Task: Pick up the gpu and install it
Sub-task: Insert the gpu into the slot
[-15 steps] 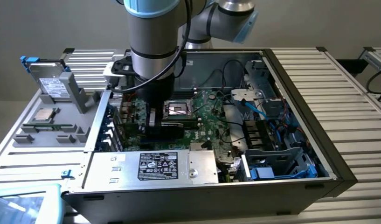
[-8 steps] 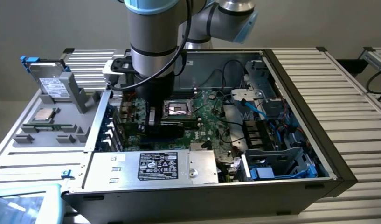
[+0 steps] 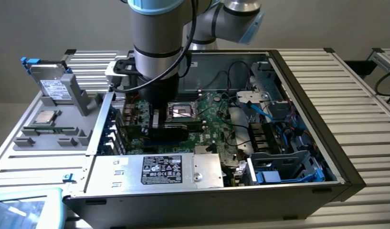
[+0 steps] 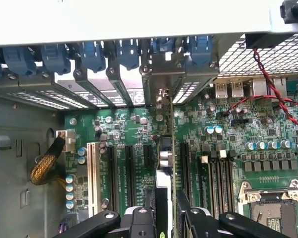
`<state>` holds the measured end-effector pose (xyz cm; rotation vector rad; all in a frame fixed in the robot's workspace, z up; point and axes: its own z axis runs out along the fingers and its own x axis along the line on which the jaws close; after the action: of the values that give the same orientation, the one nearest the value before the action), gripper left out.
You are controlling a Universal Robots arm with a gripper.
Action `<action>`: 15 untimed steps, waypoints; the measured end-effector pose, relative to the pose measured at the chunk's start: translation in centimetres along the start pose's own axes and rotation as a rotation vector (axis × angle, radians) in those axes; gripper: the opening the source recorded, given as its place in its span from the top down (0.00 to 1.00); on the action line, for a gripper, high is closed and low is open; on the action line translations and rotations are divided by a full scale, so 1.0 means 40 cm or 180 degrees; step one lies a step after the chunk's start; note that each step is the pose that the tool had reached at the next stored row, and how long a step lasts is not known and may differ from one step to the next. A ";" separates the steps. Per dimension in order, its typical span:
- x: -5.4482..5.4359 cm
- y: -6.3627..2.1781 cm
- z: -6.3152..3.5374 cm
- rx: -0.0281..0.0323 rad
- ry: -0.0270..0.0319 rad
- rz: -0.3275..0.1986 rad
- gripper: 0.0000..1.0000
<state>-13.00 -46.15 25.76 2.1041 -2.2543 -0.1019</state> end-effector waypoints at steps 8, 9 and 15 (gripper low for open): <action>-0.001 -0.024 -0.004 -0.0015 0.0001 0.0002 0.73; -0.001 -0.024 -0.004 -0.0025 0.0001 0.0002 0.73; -0.001 -0.024 -0.004 -0.0099 -0.0025 0.0000 0.73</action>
<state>-12.04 -46.20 25.82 2.0921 -2.2419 -0.1445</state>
